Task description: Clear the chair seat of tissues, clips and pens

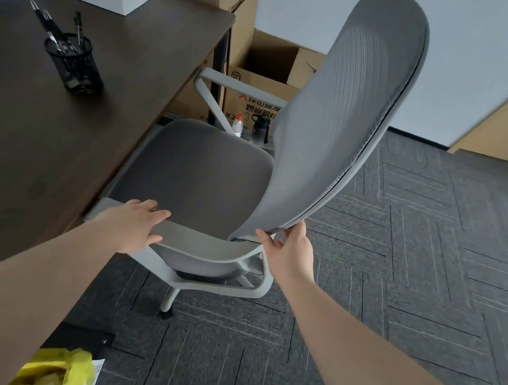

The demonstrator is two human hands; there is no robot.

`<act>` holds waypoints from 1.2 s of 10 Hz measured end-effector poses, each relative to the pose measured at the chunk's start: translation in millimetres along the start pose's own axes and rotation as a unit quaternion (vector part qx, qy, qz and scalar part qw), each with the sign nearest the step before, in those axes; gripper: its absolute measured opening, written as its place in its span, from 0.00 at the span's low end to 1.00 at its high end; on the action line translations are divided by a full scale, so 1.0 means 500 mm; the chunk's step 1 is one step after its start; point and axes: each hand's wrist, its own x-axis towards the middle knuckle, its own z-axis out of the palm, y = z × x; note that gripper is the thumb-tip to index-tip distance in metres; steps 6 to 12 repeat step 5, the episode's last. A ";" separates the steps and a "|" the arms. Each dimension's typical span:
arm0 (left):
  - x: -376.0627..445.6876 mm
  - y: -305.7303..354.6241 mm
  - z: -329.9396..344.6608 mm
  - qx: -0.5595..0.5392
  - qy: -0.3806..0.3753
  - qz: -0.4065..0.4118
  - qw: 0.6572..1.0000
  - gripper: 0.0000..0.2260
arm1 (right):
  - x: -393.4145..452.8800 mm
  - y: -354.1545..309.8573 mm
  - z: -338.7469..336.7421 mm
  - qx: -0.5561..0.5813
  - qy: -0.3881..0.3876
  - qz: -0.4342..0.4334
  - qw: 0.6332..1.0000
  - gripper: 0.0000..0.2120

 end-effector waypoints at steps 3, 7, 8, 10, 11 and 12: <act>0.004 0.063 -0.046 -0.018 -0.003 -0.006 1.000 0.27 | -0.005 0.000 -0.057 -0.045 -0.024 -0.036 0.998 0.32; 0.007 0.099 -0.051 -0.028 -0.010 -0.005 1.000 0.27 | -0.019 0.014 -0.120 -0.061 -0.048 -0.051 0.996 0.42; 0.007 0.099 -0.051 -0.028 -0.010 -0.005 1.000 0.27 | -0.019 0.014 -0.120 -0.061 -0.048 -0.051 0.996 0.42; 0.007 0.099 -0.051 -0.028 -0.010 -0.005 1.000 0.27 | -0.019 0.014 -0.120 -0.061 -0.048 -0.051 0.996 0.42; 0.007 0.099 -0.051 -0.028 -0.010 -0.005 1.000 0.27 | -0.019 0.014 -0.120 -0.061 -0.048 -0.051 0.996 0.42; 0.007 0.099 -0.051 -0.028 -0.010 -0.005 1.000 0.27 | -0.019 0.014 -0.120 -0.061 -0.048 -0.051 0.996 0.42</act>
